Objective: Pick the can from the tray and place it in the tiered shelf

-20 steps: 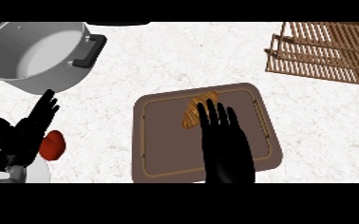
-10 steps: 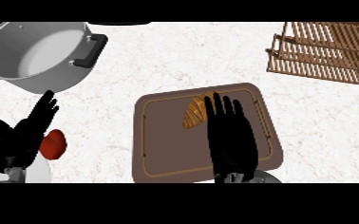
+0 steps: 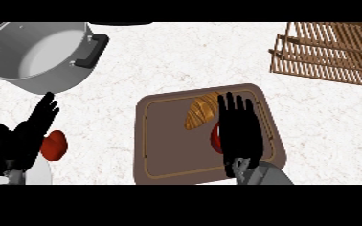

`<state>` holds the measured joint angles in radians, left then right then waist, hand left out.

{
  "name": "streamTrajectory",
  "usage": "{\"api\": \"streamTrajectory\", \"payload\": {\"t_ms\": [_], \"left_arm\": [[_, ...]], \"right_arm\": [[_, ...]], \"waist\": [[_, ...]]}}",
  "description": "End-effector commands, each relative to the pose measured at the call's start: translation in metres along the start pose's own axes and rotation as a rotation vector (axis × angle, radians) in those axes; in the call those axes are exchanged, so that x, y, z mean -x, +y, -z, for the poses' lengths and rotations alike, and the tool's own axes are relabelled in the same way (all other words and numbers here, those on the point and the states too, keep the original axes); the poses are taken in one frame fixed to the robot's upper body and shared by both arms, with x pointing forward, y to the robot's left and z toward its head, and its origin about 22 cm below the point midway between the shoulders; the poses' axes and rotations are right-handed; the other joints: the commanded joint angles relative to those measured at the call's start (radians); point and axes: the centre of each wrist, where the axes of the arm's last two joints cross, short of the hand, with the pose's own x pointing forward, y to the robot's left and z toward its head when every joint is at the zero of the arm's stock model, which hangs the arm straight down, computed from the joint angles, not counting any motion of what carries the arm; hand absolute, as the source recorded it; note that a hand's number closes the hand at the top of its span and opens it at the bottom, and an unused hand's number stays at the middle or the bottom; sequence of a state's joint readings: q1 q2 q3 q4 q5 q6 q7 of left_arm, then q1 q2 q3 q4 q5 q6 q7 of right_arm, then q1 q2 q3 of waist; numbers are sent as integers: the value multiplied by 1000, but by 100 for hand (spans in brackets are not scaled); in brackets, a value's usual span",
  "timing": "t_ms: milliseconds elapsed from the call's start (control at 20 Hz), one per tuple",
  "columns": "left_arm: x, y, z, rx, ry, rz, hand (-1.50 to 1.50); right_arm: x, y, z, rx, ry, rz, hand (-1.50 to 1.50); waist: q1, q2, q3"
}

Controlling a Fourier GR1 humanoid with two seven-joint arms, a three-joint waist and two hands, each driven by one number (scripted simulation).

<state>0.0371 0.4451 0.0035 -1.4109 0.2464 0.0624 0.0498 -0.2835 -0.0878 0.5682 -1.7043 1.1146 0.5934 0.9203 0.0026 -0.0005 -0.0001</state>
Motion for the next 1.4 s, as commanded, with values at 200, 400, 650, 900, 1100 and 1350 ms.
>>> {"api": "streamTrajectory", "payload": {"t_ms": [200,400,650,900,1100,1350], "left_arm": [[-19,7,-8,6,12,-8,0],[15,7,4,9,10,-4,0],[2,-3,1,1,11,-1,0],[6,6,-1,-3,-9,1,0],[-3,-10,4,-13,-6,-6,0],[4,-3,7,8,3,6,0]], "right_arm": [[0,13,11,-7,15,-6,-150],[22,8,28,-24,49,5,-150],[3,33,41,-51,55,24,150],[34,41,47,-34,13,-7,150],[23,41,43,16,-18,-32,150],[15,2,22,140,-35,-16,150]], "waist": [[2,0,0],[-2,1,0],[3,1,0],[2,1,0],[0,0,0],[-2,0,0]]}}
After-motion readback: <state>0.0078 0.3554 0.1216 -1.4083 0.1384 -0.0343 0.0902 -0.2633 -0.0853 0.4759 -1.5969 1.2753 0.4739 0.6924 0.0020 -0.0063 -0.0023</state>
